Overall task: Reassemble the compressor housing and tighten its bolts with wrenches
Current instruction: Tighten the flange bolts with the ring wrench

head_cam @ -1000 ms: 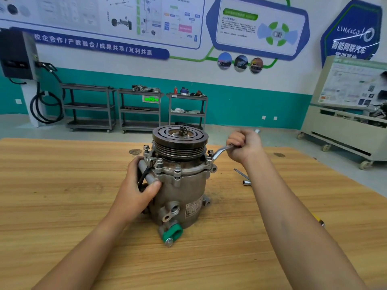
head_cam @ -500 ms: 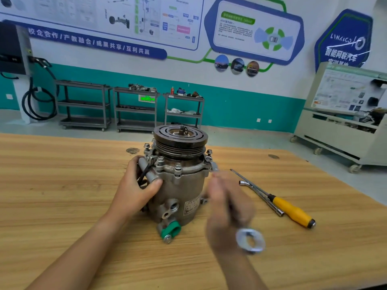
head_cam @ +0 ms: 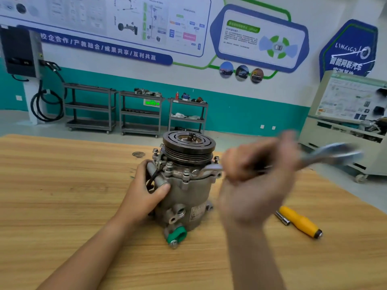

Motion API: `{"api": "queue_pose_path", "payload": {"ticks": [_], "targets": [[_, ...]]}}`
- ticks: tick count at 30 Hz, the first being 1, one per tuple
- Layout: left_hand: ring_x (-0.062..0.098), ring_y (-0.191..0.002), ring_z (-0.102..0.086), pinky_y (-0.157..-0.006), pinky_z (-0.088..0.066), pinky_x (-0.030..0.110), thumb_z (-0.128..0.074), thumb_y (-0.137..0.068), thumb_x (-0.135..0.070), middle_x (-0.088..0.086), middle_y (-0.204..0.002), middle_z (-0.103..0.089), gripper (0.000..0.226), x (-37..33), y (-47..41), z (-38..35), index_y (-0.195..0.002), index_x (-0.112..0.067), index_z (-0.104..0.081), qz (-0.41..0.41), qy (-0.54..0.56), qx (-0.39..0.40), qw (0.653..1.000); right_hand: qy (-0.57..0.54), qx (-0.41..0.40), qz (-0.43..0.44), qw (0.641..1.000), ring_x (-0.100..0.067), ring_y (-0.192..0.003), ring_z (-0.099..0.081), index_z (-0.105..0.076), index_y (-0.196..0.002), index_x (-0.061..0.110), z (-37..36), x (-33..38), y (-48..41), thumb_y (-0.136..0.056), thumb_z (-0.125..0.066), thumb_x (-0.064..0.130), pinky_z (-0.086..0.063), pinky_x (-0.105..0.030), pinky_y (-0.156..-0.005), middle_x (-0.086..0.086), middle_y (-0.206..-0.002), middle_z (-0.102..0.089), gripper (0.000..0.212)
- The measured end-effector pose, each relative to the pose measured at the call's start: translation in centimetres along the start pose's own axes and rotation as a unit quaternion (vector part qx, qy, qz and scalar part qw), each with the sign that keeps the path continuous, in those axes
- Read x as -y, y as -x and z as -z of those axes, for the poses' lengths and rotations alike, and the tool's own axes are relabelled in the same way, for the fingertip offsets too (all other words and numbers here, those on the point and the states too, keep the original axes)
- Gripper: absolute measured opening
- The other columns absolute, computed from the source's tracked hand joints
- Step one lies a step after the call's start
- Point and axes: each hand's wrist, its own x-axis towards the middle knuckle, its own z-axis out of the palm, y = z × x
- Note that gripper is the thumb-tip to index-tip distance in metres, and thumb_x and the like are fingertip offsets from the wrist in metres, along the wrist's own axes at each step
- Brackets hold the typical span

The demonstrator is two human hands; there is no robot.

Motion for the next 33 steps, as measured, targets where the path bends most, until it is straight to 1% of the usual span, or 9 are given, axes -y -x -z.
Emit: {"api": "queue_pose_path", "payload": {"ticks": [3,7,10,12,20,24,28,30,33], "targets": [[-0.025,-0.091,-0.048,-0.070,-0.036,-0.004,-0.064,-0.082,-0.004,-0.022,-0.107,-0.049,0.055,-0.4,0.1,-0.2,-0.121,-0.028,-0.035,-0.010,0.001,-0.003,1.000,-0.102,-0.077,-0.089,0.988,-0.003,-0.029,-0.020,-0.047,-0.047,0.018,2.7,2.7,-4.6,-0.101,-0.022,0.038,-0.022,-0.011,-0.040,0.011,-0.033,-0.026,0.063],[-0.008,-0.098,-0.051,-0.071,-0.038,-0.001,-0.063,-0.082,-0.008,-0.020,-0.109,-0.050,0.058,-0.3,0.1,-0.2,-0.126,-0.029,-0.033,-0.001,0.002,0.005,1.000,-0.097,-0.206,-0.237,0.945,-0.008,-0.031,-0.011,-0.037,-0.056,0.015,6.0,0.0,-8.0,-0.099,-0.029,0.045,-0.012,-0.015,-0.035,0.007,-0.035,-0.016,0.053],[-0.012,-0.094,-0.052,-0.068,-0.040,0.000,-0.063,-0.081,-0.009,-0.022,-0.108,-0.050,0.056,-0.2,0.0,-0.2,-0.122,-0.034,-0.033,0.005,0.007,0.007,1.000,-0.127,-0.246,-0.297,0.914,-0.007,-0.028,-0.014,-0.037,-0.056,0.015,8.4,-2.7,-8.7,-0.100,-0.027,0.044,-0.013,-0.014,-0.032,0.007,-0.034,-0.017,0.053],[-0.015,-0.093,-0.051,-0.069,-0.040,-0.001,-0.063,-0.079,-0.010,-0.023,-0.108,-0.050,0.057,-0.4,0.0,-0.1,-0.121,-0.034,-0.033,0.003,0.003,0.007,1.000,-0.155,-0.255,-0.331,0.895,-0.007,-0.026,-0.015,-0.040,-0.051,0.014,9.6,-4.1,-9.1,-0.100,-0.028,0.041,-0.013,-0.012,-0.032,0.007,-0.034,-0.018,0.057],[-0.002,-0.102,-0.051,-0.078,-0.039,0.013,-0.063,-0.079,-0.015,-0.022,-0.112,-0.048,0.059,-0.5,0.0,0.0,-0.125,-0.034,-0.031,0.007,0.005,0.016,1.000,-0.164,-0.232,-0.489,0.824,-0.007,-0.022,-0.019,-0.036,-0.056,0.014,10.4,-7.2,-10.5,-0.101,-0.032,0.025,-0.015,-0.015,-0.027,0.006,-0.032,-0.021,0.046],[0.007,-0.106,-0.050,-0.079,-0.040,0.015,-0.063,-0.079,-0.015,-0.019,-0.112,-0.049,0.059,-0.4,0.0,0.0,-0.127,-0.031,-0.031,0.005,-0.003,0.014,1.000,-0.180,-0.262,-0.491,0.811,-0.008,-0.023,-0.019,-0.039,-0.050,0.012,11.1,-7.4,-9.9,-0.100,-0.033,0.022,-0.016,-0.014,-0.027,0.006,-0.033,-0.022,0.051],[0.010,-0.109,-0.049,-0.079,-0.039,0.014,-0.063,-0.080,-0.014,-0.014,-0.114,-0.050,0.061,-0.3,0.0,0.0,-0.131,-0.027,-0.032,0.009,-0.005,0.013,1.000,-0.201,-0.332,-0.441,0.809,-0.008,-0.023,-0.019,-0.031,-0.057,0.016,12.2,-6.2,-7.9,-0.099,-0.030,0.018,-0.018,-0.013,-0.029,0.005,-0.033,-0.021,0.041],[0.013,-0.111,-0.049,-0.083,-0.039,0.020,-0.063,-0.081,-0.012,-0.008,-0.118,-0.049,0.063,-0.3,0.0,-0.1,-0.135,-0.022,-0.032,0.012,-0.009,0.013,1.000,-0.194,-0.359,-0.392,0.824,-0.009,-0.025,-0.019,-0.032,-0.058,0.016,12.2,-5.0,-6.8,-0.098,-0.031,0.017,-0.019,-0.012,-0.031,0.006,-0.035,-0.021,0.040],[0.014,-0.112,-0.048,-0.082,-0.038,0.017,-0.063,-0.082,-0.010,-0.006,-0.119,-0.048,0.064,-0.4,0.0,-0.1,-0.137,-0.019,-0.031,0.014,-0.008,0.013,1.000,-0.164,-0.365,-0.299,0.866,-0.010,-0.030,-0.020,-0.035,-0.056,0.017,10.9,-2.8,-4.7,-0.098,-0.034,0.021,-0.024,-0.012,-0.036,0.006,-0.038,-0.020,0.042]]}}
